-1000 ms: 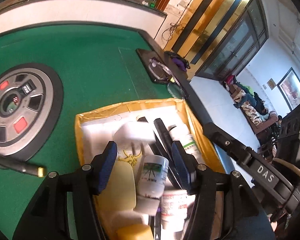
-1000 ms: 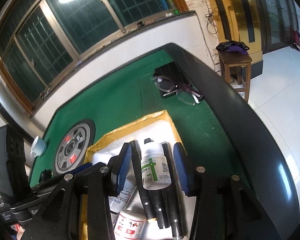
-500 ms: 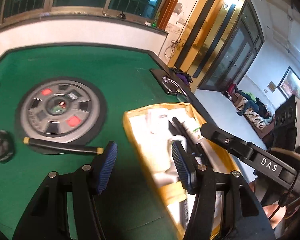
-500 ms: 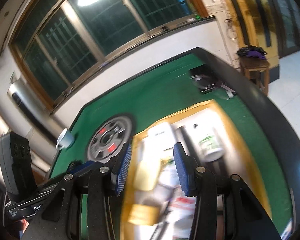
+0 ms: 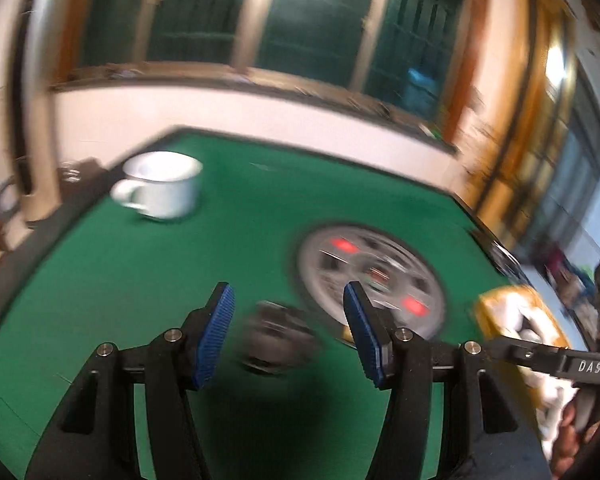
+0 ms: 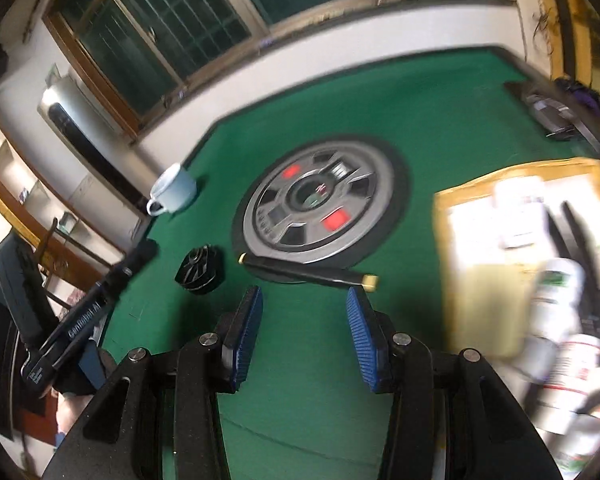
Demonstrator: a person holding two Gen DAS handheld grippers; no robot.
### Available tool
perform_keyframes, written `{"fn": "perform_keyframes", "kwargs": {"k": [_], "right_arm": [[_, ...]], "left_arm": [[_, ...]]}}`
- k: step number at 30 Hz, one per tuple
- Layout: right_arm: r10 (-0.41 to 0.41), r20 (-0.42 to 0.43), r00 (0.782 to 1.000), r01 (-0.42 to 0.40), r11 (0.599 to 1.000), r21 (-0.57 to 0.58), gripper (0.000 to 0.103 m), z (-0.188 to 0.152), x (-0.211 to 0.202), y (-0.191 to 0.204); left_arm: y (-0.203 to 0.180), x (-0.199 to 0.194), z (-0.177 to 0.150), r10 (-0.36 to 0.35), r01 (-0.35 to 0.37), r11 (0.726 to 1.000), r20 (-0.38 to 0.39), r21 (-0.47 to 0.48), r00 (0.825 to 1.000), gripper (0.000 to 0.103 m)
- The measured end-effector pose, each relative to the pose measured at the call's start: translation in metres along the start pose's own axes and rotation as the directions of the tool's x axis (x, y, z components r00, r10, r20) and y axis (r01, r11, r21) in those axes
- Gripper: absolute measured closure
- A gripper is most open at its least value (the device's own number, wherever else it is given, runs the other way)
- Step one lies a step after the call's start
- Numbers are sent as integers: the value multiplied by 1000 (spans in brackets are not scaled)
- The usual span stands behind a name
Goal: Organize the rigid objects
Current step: 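Grasp the black cone-shaped part with the left tool while the right tool grasps a black marker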
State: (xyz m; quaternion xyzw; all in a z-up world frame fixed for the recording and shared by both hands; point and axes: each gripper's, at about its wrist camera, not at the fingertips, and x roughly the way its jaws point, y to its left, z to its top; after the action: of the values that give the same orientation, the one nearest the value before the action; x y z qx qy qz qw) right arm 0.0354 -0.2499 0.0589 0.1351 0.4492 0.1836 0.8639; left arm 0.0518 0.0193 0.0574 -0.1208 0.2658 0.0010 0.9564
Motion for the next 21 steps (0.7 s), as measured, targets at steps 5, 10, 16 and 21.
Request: {"fn": "perform_keyframes", "kwargs": {"k": [5, 10, 16, 21], "right_arm": [[-136, -2, 991, 136, 990, 27, 64, 19, 42, 2], [-182, -32, 983, 183, 981, 57, 64, 26, 60, -14], [-1, -140, 990, 13, 997, 81, 64, 7, 64, -2], [41, -156, 987, -47, 998, -33, 64, -11, 61, 32]], "left_arm": [[31, 22, 2, 20, -24, 997, -67, -66, 998, 47], [32, 31, 1, 1, -9, 998, -109, -68, 994, 47], [33, 25, 0, 3, -12, 997, -125, -75, 992, 47], [42, 27, 0, 7, -24, 993, -138, -118, 990, 47]]}}
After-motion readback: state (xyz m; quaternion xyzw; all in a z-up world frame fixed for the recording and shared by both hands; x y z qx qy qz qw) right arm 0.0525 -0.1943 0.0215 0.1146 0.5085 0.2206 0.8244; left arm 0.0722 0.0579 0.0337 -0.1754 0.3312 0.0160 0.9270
